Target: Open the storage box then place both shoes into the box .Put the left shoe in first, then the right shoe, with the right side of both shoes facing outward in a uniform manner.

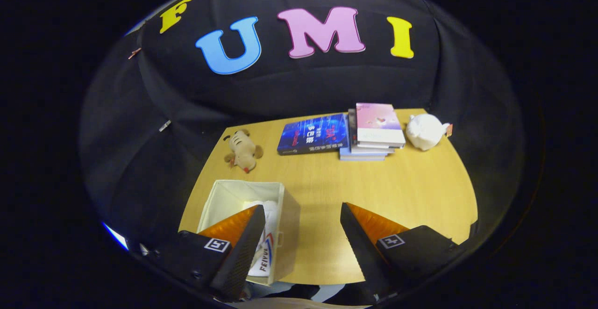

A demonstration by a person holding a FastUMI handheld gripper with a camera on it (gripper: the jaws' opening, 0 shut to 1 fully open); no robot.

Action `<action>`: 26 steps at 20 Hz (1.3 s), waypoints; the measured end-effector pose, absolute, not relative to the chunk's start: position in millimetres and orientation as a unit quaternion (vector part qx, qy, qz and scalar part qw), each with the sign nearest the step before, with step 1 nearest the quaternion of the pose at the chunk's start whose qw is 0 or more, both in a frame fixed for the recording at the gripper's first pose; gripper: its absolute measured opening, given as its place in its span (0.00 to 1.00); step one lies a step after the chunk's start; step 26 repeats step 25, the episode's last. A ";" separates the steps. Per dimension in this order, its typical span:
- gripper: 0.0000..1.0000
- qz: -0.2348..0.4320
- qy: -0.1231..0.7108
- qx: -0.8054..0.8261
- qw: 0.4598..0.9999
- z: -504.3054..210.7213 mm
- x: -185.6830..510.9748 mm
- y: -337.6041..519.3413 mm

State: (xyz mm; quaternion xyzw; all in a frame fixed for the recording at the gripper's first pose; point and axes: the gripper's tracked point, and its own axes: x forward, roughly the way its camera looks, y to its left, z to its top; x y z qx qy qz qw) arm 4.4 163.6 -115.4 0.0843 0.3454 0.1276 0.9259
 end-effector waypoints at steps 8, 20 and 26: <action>0.99 0.141 0.156 0.037 0.977 -20.2 29.4 49.5; 0.98 0.141 0.005 0.074 0.987 27.8 43.4 -32.2; 0.98 0.116 0.037 0.062 0.991 -8.3 43.8 -36.4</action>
